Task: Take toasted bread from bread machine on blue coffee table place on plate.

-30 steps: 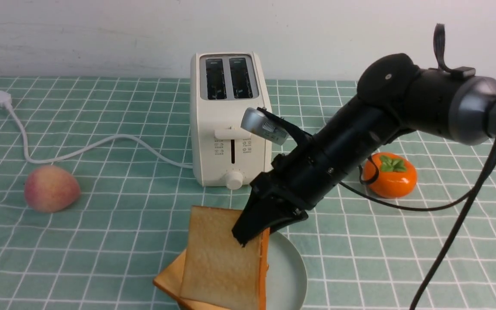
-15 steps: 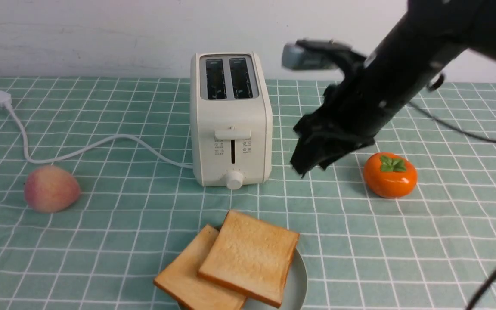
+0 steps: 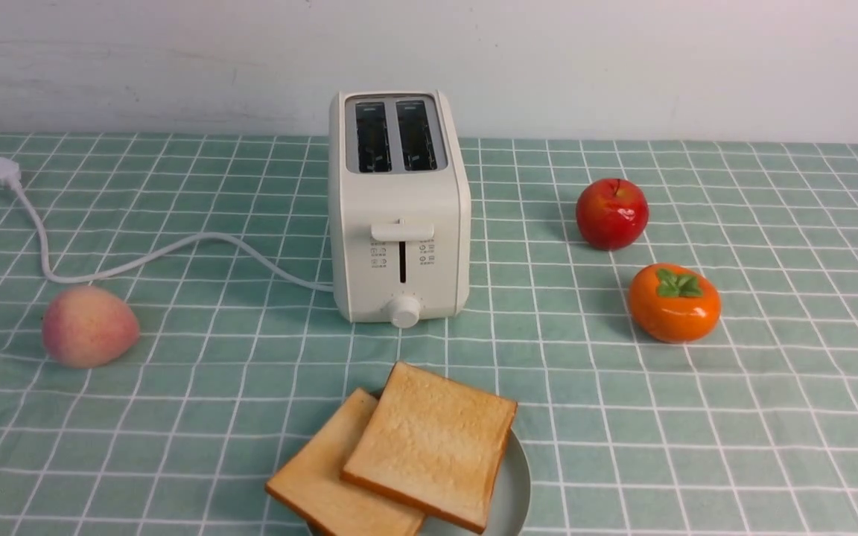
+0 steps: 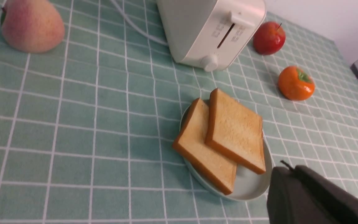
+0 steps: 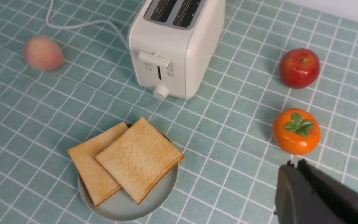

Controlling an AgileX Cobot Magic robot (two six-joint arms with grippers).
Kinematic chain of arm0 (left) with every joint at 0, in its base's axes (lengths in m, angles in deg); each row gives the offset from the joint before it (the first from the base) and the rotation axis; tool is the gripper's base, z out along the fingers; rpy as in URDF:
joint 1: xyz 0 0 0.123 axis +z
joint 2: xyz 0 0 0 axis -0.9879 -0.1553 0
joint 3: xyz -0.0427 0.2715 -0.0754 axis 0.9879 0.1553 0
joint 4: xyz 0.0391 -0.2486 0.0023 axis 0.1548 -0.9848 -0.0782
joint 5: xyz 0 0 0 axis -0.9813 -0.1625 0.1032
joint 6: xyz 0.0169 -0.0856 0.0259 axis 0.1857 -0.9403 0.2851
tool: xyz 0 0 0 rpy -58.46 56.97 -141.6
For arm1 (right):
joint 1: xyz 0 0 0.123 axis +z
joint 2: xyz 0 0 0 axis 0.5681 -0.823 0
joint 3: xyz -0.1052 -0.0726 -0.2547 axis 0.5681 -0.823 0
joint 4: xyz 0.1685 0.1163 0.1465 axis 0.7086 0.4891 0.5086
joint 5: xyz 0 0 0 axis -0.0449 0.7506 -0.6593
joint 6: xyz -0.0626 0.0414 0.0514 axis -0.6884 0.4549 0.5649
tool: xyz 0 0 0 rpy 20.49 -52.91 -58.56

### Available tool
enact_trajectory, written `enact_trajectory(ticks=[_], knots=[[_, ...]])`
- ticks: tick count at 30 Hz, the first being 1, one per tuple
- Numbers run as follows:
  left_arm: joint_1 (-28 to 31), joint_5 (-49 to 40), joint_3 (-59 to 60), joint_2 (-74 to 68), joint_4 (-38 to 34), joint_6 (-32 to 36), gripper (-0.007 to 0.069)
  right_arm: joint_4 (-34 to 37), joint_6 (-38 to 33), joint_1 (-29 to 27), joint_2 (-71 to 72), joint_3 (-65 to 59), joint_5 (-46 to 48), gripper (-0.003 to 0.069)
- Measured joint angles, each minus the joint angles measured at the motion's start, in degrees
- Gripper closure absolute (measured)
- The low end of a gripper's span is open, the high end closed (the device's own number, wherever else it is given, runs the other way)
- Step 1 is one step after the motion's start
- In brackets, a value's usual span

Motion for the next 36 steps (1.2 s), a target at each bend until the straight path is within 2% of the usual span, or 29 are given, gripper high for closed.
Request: enact_trajectory(ticks=[4,5,6,7,9,10,16,23,36], knots=[[0.00,4.93,1.78,0.00,0.00,-0.05,0.0635,-2.71,1.76,0.00,14.31,-16.66,-13.66,0.0659],[0.00,5.21,2.04,0.00,0.00,-0.05,0.0635,-2.96,2.35,0.00,15.14,-17.71,-14.68,0.0659],[0.00,6.66,2.77,-0.05,0.00,-0.05,0.0635,-4.31,3.32,0.00,19.26,-23.18,-19.78,0.0659],[0.00,9.44,4.05,-0.11,0.00,-0.05,0.0635,-7.04,5.24,0.00,26.58,-33.29,-29.16,0.0659],[0.00,11.02,5.29,-0.11,-0.06,-0.05,0.0635,-8.54,6.91,0.00,30.56,-39.84,-34.27,0.0659],[0.00,13.69,6.67,-0.11,-0.11,-0.05,0.0633,-11.02,9.24,0.00,37.20,-47.86,-42.66,0.0659],[0.00,21.86,10.74,-0.48,-0.44,-0.05,0.0627,-15.60,16.25,0.00,49.09,-67.16,-57.60,0.0655],[0.00,24.34,11.47,-0.60,-0.44,-0.05,0.0626,-16.16,20.64,0.00,51.43,-70.99,-67.62,0.0644],[0.00,22.73,11.47,-0.60,-0.44,-0.05,0.0614,-16.51,20.75,0.00,51.43,-71.12,-69.27,0.0635]])
